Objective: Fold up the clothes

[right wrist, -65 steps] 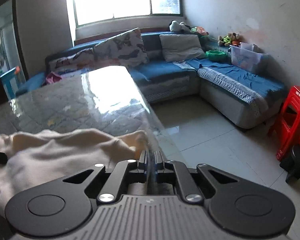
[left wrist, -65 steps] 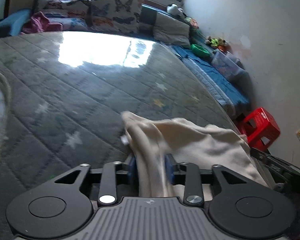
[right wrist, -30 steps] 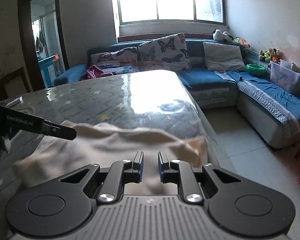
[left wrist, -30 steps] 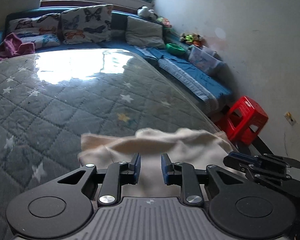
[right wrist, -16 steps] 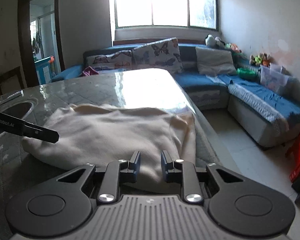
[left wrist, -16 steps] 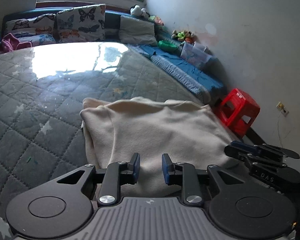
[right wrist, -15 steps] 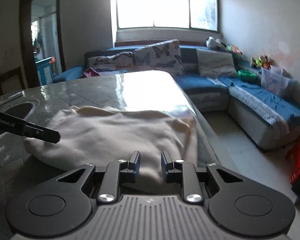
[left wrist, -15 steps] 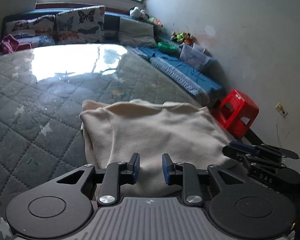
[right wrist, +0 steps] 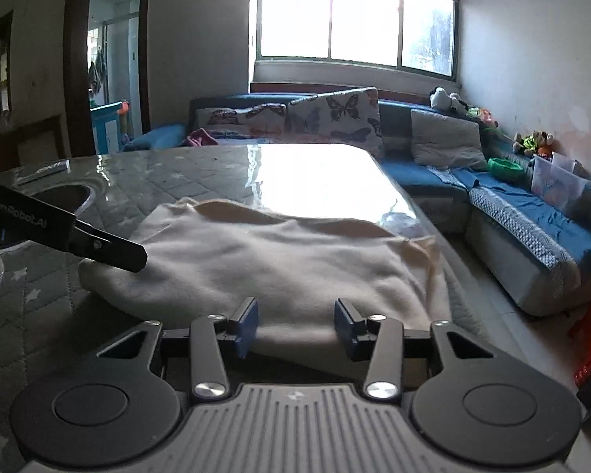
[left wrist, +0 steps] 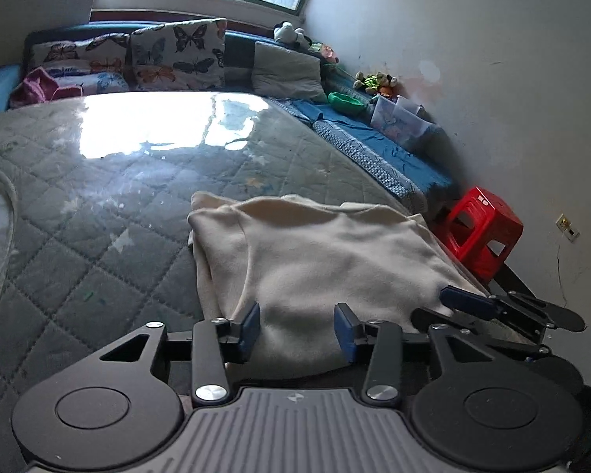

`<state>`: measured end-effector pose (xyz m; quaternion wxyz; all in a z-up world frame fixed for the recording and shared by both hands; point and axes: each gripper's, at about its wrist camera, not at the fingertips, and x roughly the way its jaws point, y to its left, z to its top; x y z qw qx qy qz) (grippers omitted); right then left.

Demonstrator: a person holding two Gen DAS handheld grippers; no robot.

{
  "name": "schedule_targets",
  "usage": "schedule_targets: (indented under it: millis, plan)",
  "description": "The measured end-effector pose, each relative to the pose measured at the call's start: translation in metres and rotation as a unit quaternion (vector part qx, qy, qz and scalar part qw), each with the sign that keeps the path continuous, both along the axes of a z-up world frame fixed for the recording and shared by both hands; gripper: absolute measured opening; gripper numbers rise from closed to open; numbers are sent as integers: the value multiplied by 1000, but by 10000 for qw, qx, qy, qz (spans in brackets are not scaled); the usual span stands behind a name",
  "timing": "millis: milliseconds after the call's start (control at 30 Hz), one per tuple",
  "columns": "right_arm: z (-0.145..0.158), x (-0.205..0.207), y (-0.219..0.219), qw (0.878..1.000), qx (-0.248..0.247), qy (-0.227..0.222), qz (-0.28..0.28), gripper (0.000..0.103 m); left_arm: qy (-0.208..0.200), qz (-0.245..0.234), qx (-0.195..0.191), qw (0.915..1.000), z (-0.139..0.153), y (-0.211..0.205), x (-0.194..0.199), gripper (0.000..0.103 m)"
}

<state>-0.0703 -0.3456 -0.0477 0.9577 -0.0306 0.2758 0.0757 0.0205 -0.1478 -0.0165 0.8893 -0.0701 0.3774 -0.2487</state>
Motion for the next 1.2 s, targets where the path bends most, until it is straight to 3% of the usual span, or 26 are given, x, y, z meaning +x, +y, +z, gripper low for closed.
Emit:
schedule_targets:
  millis: [133,300,433,500,633,1200]
  plan:
    - [-3,0,4,9999,28,-36,-106,58,-18,42,1,10000,3,3,-7,59]
    - [3,-8,8,9998,85,-125,-120,85,-8,204,16,9998,5,12,-12,74]
    - [5,-14,15,9996,87,-190,-185,94,15,271,61,9996,3,17,-17,89]
    - [6,-17,18,9993,74,-242,-277,103,19,290,80,9995,2,19,-19,93]
    - [10,-23,23,9984,32,-359,-427,103,-42,331,112,9994,4,23,-26,103]
    - [6,-41,30,9970,231,-221,-705,103,-104,431,519,9977,1,30,-47,103]
